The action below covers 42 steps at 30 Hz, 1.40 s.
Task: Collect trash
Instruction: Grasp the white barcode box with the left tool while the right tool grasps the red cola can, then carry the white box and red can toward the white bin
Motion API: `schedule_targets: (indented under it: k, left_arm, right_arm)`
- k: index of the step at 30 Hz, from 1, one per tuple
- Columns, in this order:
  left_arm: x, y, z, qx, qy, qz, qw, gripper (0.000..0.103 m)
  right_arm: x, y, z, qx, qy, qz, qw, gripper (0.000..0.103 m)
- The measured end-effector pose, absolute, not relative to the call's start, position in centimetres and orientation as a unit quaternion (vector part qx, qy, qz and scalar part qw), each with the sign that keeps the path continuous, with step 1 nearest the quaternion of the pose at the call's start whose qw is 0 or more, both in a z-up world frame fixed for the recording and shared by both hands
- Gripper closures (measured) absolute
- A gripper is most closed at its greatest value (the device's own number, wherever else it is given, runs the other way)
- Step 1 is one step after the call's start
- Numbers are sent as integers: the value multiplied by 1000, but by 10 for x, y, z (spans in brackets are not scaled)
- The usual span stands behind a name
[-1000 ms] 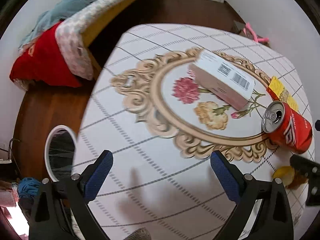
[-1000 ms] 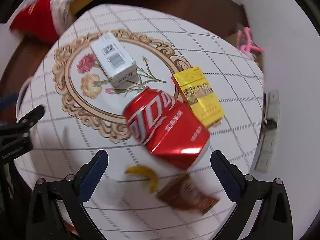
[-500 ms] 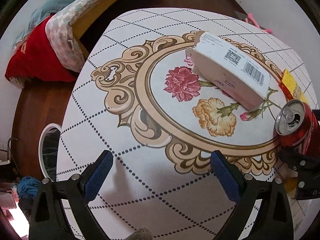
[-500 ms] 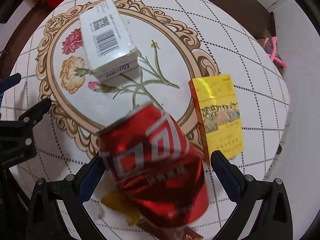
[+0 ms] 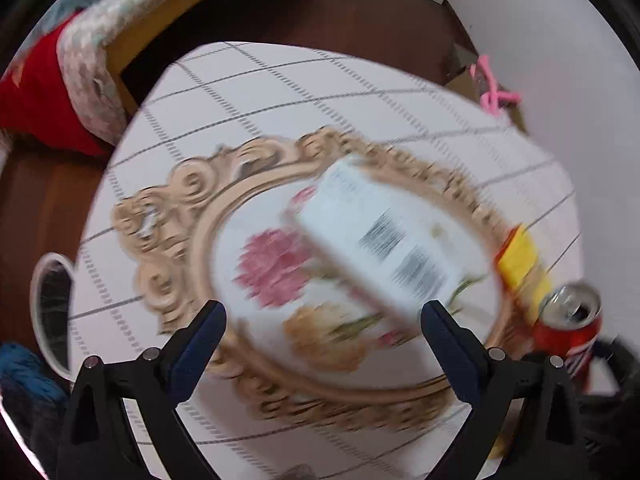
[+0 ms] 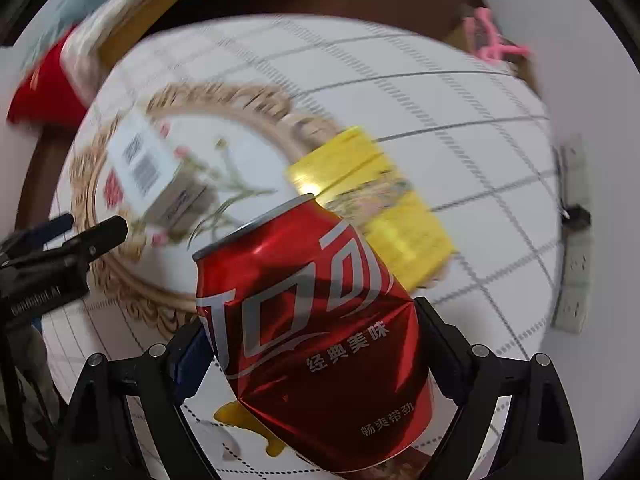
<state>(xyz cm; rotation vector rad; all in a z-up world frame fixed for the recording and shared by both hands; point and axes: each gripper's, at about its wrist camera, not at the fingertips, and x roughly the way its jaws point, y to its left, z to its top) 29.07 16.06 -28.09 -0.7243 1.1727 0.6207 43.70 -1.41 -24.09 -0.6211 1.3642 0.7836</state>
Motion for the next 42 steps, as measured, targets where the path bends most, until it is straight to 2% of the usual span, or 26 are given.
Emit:
schedule_targets:
  k: [6, 14, 17, 19, 22, 31, 42]
  left_arm:
    - [330, 167, -295, -381, 549, 253, 700, 4]
    - [358, 163, -309, -353, 561, 280, 694, 5]
    - [360, 164, -310, -334, 563, 294, 696, 18]
    - [360, 162, -307, -315, 563, 302, 702, 39]
    - [360, 161, -305, -301, 557, 307, 711, 55]
    - [327, 152, -274, -245, 519, 294, 764, 58]
    - [248, 152, -183, -184, 434, 309, 826, 58]
  right_arm:
    - [469, -34, -227, -217, 607, 294, 706, 11]
    - [490, -40, -223, -185, 606, 266, 727, 11]
    - [490, -36, -224, -183, 603, 262, 731, 11]
    - [488, -35, -226, -185, 604, 261, 730, 11]
    - [487, -35, -228, -187, 604, 260, 730, 11]
    - [472, -35, -214, -194, 581, 269, 743, 12]
    - [417, -20, -162, -182, 544, 327, 751, 12]
